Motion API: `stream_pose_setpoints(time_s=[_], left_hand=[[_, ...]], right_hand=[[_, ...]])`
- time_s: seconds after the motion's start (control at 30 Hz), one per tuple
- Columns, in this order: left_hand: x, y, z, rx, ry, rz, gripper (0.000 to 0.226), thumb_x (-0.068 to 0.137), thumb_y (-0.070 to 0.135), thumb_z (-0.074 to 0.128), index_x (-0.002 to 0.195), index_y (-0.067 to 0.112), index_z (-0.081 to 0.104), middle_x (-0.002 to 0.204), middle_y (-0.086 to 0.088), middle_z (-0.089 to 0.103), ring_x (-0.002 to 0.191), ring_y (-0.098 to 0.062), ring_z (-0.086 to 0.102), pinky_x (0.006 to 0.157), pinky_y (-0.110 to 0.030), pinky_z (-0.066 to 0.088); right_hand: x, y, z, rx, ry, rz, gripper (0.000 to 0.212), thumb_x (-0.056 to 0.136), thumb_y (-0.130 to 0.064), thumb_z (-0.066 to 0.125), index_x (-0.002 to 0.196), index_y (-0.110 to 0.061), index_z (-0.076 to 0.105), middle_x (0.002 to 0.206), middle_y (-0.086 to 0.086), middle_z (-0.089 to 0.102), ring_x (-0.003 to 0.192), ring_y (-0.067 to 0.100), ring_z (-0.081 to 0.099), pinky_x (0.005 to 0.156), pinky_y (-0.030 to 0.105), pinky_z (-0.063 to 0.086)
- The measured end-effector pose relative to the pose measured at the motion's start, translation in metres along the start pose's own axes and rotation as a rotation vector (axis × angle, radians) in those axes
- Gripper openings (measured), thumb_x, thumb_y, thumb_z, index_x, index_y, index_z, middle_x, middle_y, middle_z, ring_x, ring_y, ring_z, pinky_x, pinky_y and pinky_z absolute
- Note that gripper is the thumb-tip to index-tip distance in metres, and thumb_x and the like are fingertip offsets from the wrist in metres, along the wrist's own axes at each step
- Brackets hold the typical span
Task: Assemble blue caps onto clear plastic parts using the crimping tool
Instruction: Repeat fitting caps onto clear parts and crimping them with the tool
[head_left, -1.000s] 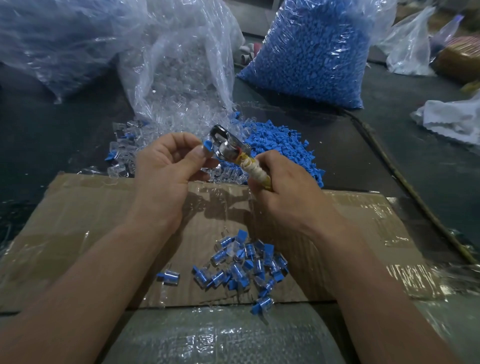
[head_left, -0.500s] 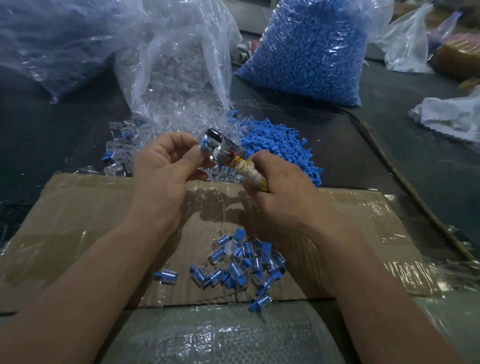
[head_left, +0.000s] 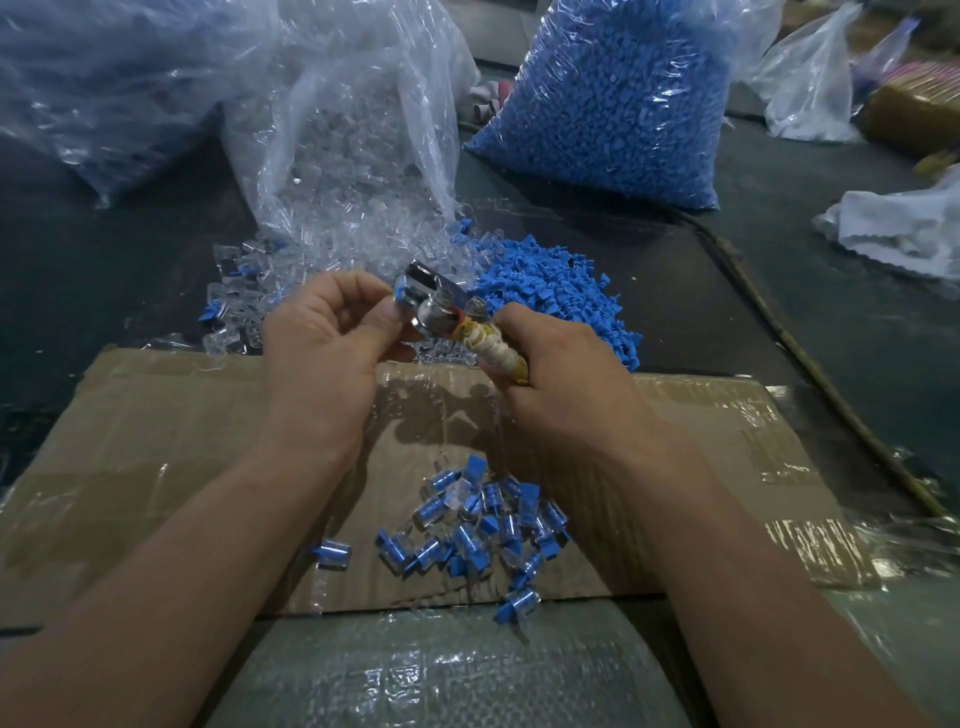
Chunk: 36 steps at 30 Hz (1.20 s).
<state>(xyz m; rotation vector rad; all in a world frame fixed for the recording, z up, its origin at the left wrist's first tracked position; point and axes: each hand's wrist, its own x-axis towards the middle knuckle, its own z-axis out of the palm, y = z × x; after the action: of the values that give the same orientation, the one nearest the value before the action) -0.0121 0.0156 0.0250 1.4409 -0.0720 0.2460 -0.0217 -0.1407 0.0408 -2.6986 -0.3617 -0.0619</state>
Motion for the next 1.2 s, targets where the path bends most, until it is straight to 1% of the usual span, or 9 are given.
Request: stream_pose_setpoints(time_s=[0.27,0.37,0.5,0.77,0.87,0.97,1.07,1.13,1.2], left_hand=[[0.0,0.003,0.0,0.008,0.018,-0.01,0.015,0.084,0.0,0.058,0.077,0.014,0.058,0.066,0.004,0.064,0.059,-0.005,0.062,0.056,-0.015,0.052],[0.0,0.003,0.0,0.007,0.017,-0.016,0.015,0.084,0.0,0.059,0.077,0.014,0.059,0.066,0.004,0.064,0.059,-0.005,0.062,0.057,-0.015,0.052],[-0.001,0.003,0.0,-0.028,0.021,-0.058,0.015,0.083,0.0,0.058,0.077,0.014,0.059,0.064,0.005,0.066,0.062,-0.006,0.064,0.057,-0.015,0.052],[0.006,0.005,-0.007,-0.076,0.037,-0.093,0.016,0.084,-0.001,0.058,0.075,0.012,0.059,0.059,0.003,0.066,0.057,-0.009,0.065,0.053,-0.015,0.05],[0.008,0.005,-0.008,-0.106,0.034,-0.121,0.018,0.082,-0.002,0.057,0.071,0.012,0.059,0.056,0.001,0.065,0.054,-0.012,0.063,0.05,-0.017,0.049],[0.008,0.006,-0.008,-0.129,0.029,-0.144,0.018,0.081,-0.003,0.058,0.069,0.011,0.059,0.054,0.001,0.064,0.051,-0.012,0.062,0.048,-0.018,0.049],[0.008,0.011,-0.011,-0.15,-0.065,-0.174,0.007,0.074,0.007,0.065,0.07,0.01,0.061,0.057,0.0,0.066,0.052,-0.013,0.063,0.047,-0.017,0.049],[0.003,0.016,-0.013,-0.122,-0.216,-0.196,0.009,0.061,0.017,0.069,0.068,0.012,0.066,0.061,-0.003,0.067,0.051,-0.013,0.062,0.046,-0.018,0.048],[-0.004,0.02,-0.013,-0.099,-0.381,-0.237,0.013,0.052,0.019,0.073,0.064,0.016,0.069,0.06,-0.004,0.066,0.048,-0.012,0.06,0.044,-0.018,0.047]], right_hand=[[-0.001,-0.001,0.003,0.002,0.05,-0.004,0.015,0.083,-0.029,0.055,0.092,-0.027,0.043,0.083,-0.007,0.048,0.074,0.014,0.047,0.064,0.027,0.029],[0.0,0.0,0.005,-0.034,0.065,-0.003,0.022,0.084,-0.029,0.056,0.104,-0.022,0.05,0.087,-0.008,0.046,0.077,0.011,0.042,0.068,0.026,0.028],[0.001,0.003,0.006,-0.03,0.065,0.007,0.032,0.085,-0.023,0.058,0.116,-0.019,0.05,0.093,-0.009,0.044,0.083,0.009,0.041,0.072,0.024,0.029],[0.002,0.011,-0.001,0.028,0.135,0.017,0.027,0.086,-0.018,0.058,0.112,-0.017,0.053,0.091,-0.007,0.048,0.08,0.011,0.044,0.068,0.025,0.027],[0.002,0.018,-0.006,0.003,0.124,0.059,0.023,0.085,-0.021,0.059,0.107,-0.019,0.054,0.09,-0.005,0.051,0.08,0.015,0.046,0.066,0.027,0.029],[0.002,0.023,-0.01,-0.089,0.08,0.072,0.025,0.082,-0.033,0.061,0.102,-0.021,0.054,0.092,-0.004,0.052,0.083,0.015,0.048,0.069,0.03,0.036],[0.002,0.024,-0.011,-0.158,0.047,0.06,0.034,0.076,-0.042,0.065,0.103,-0.022,0.057,0.094,-0.004,0.055,0.086,0.014,0.049,0.071,0.029,0.036],[0.003,0.021,-0.009,-0.186,-0.002,0.036,0.039,0.073,-0.047,0.068,0.102,-0.023,0.058,0.093,-0.005,0.054,0.087,0.014,0.05,0.071,0.029,0.036],[0.003,0.018,-0.007,-0.204,-0.066,0.017,0.048,0.069,-0.052,0.07,0.104,-0.023,0.057,0.092,-0.006,0.052,0.087,0.012,0.048,0.072,0.028,0.035]])
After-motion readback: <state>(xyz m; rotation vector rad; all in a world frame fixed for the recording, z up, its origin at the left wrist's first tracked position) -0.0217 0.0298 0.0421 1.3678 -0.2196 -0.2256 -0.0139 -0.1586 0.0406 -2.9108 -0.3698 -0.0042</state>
